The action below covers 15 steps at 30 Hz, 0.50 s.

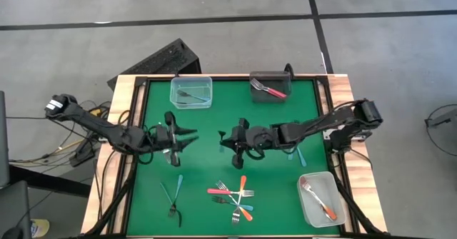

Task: Sort silverware by color (type)
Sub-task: Put the black fork into the transparent bin

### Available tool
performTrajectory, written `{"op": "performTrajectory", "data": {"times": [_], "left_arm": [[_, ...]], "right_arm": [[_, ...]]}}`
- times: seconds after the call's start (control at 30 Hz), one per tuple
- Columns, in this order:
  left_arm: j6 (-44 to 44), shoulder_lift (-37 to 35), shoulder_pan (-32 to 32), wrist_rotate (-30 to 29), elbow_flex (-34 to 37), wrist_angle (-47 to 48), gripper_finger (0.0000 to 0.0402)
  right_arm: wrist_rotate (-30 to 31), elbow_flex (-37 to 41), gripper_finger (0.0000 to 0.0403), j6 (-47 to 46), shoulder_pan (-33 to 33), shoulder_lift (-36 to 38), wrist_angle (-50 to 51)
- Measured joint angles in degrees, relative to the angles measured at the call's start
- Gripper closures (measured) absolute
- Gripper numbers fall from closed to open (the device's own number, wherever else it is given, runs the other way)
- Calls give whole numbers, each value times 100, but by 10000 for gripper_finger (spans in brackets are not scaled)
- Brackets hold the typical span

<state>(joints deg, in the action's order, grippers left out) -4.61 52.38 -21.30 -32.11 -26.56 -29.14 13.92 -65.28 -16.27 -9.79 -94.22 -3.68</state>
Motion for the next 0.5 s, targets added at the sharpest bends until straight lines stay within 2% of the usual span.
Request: {"op": "performTrajectory", "data": {"times": [0.07,0.2,0.3,0.5], "left_arm": [[81,66,-2,290,6,123,296],[373,449,95,50,8,73,282],[449,749,241,143,16,-244,270],[39,1104,427,351,-518,-168,234]], "right_arm": [[-64,32,392,-22,19,-1,144],[-89,-7,392,145,19,-22,-346],[-232,7,392,155,19,-110,-302],[-529,9,392,-63,91,-171,-59]]}}
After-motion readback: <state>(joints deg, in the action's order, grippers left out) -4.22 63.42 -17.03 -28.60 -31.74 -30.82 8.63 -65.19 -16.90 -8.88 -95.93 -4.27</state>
